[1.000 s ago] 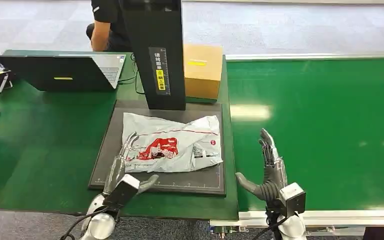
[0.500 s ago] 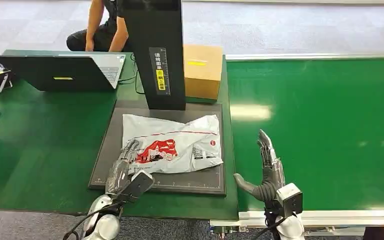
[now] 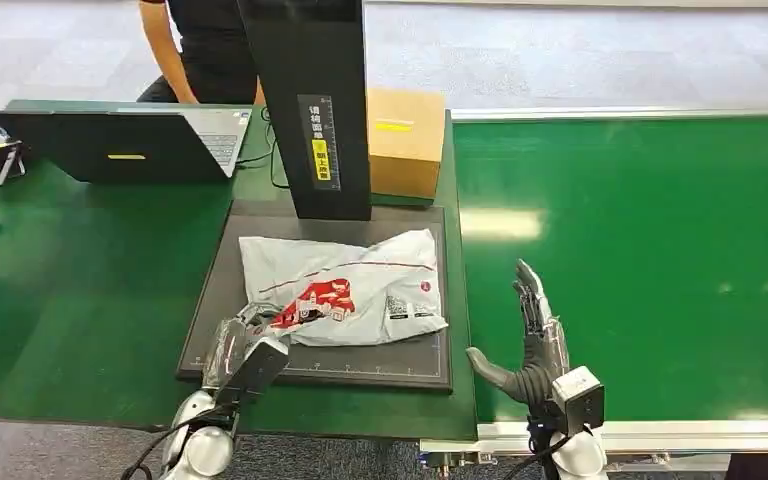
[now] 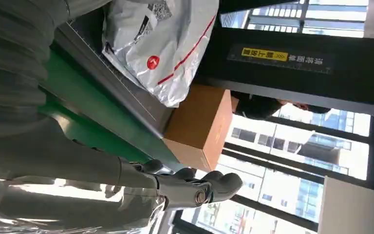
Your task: Moved the parcel from conveyor to table for the left to box.
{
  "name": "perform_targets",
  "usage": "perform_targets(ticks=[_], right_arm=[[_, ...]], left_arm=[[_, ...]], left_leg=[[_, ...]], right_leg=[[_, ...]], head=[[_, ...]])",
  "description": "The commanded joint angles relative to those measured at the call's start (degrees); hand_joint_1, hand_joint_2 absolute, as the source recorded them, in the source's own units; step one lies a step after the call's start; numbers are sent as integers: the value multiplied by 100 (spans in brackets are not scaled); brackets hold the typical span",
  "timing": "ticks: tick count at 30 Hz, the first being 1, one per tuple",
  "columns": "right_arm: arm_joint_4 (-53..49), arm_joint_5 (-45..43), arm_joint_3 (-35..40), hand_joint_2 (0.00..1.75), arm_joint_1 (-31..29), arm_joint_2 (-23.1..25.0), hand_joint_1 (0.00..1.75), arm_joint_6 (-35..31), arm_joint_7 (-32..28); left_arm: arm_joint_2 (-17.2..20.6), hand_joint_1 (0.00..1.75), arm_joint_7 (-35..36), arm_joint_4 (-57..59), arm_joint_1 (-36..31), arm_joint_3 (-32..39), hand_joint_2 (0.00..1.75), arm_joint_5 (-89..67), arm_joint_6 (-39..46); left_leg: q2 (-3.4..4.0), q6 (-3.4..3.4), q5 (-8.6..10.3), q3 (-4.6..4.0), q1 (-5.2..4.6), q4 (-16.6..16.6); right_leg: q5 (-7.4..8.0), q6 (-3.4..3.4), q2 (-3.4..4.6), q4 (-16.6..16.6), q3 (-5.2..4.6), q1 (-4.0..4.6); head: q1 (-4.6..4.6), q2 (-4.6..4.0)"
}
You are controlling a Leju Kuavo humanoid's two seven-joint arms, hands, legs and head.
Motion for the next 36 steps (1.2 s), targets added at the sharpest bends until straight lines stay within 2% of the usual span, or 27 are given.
perform_targets(ticks=[1,9,16,20,25,31,36], right_arm=[[248,-12,-99,175,-7,32,0,-6,-30],[140,-66,-170,175,74,44,0,-2,-25],[115,-81,-180,175,138,37,0,12,-18],[139,-98,-177,175,136,26,0,25,-23],[192,-153,-169,175,62,-28,0,40,-36],[184,-216,-174,175,12,-56,0,34,-35],[166,-255,-165,175,13,-79,0,9,-23]], left_arm=[[16,175,-88,315,-33,296,175,392,-71],[151,175,-171,114,-1,670,175,640,26],[338,175,-155,-237,-19,1113,175,181,503],[382,175,-451,-503,-39,1677,175,293,862],[614,175,-781,-439,-214,2230,175,430,1350],[775,175,-910,-192,-574,3045,175,696,1843],[763,175,-1012,23,-789,3656,175,1075,2096]], left_leg=[[3,2,3,29,1,-24],[4,0,-1,15,2,-10],[3,-1,-1,9,3,-5],[8,-1,-2,9,4,-4],[9,-1,0,11,5,-8],[5,-1,1,7,4,-4],[0,-1,3,8,5,-6]], right_leg=[[3,-10,0,-24,28,3],[0,-6,3,-10,14,4],[-1,-6,2,-5,8,5],[0,-7,6,-5,7,6],[2,-8,7,-7,8,7],[1,-7,3,-4,6,6],[1,-7,-1,-6,9,7]], head=[[0,0],[0,0],[0,0],[0,0],[0,0],[0,0],[2,0]])
